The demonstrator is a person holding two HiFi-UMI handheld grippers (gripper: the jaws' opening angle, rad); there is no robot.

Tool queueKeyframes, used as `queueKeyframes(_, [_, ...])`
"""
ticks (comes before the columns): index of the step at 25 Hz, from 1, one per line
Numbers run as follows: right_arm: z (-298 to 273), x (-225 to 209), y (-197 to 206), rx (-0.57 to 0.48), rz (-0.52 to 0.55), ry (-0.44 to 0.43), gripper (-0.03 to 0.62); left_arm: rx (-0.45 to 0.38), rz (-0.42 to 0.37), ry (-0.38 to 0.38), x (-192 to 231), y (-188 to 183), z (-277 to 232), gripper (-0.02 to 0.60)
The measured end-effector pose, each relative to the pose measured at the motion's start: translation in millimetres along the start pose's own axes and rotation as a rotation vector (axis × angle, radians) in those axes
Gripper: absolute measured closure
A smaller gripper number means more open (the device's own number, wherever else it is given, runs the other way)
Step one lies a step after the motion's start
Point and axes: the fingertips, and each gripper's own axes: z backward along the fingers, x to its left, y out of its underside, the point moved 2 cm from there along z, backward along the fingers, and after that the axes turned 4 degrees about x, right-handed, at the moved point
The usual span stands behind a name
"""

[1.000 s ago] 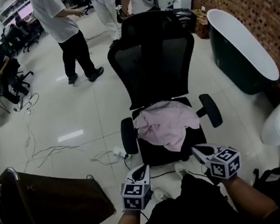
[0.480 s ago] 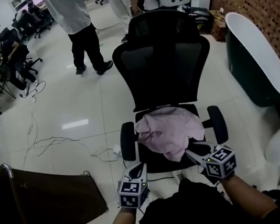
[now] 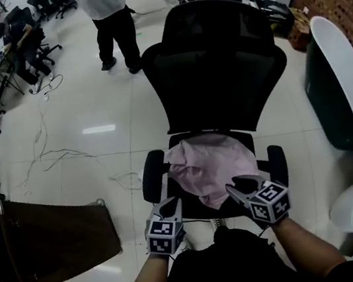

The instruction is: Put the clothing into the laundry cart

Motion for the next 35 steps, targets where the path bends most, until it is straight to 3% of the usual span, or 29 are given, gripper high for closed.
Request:
queueKeyframes(4, [-22, -18, -1, 0.04, 0.025, -0.034, 0.437, 0.023, 0.049, -0.032, 3, 1, -21, 0.581])
queueKeyframes(7, [-44, -34, 2, 0.09, 0.036, -0.056, 0.329, 0.035, 0.085, -0.058, 7, 4, -37, 0.581])
queueKeyframes(8, [-52, -40, 3, 0.107, 0.04, -0.06, 0.319, 0.041, 0.098, -0.067, 9, 5, -42, 0.581])
queueKeyframes(18, [-131, -98, 8, 0.193, 0.16, -0.021, 0.318, 0.104, 0.194, -0.131, 30, 31, -101, 0.581])
queueKeyframes(25, [-179, -112, 14, 0.242, 0.292, -0.033, 0.318, 0.124, 0.27, -0.172, 48, 54, -131, 0.581])
queueKeyframes(30, [-205, -121, 18, 0.252, 0.33, -0.034, 0.318, 0.142, 0.289, -0.174, 55, 66, -148, 0.581])
queueKeyframes(35, [-233, -122, 28, 0.3, 0.36, -0.037, 0.238, 0.15, 0.324, -0.184, 67, 76, -164, 0.581])
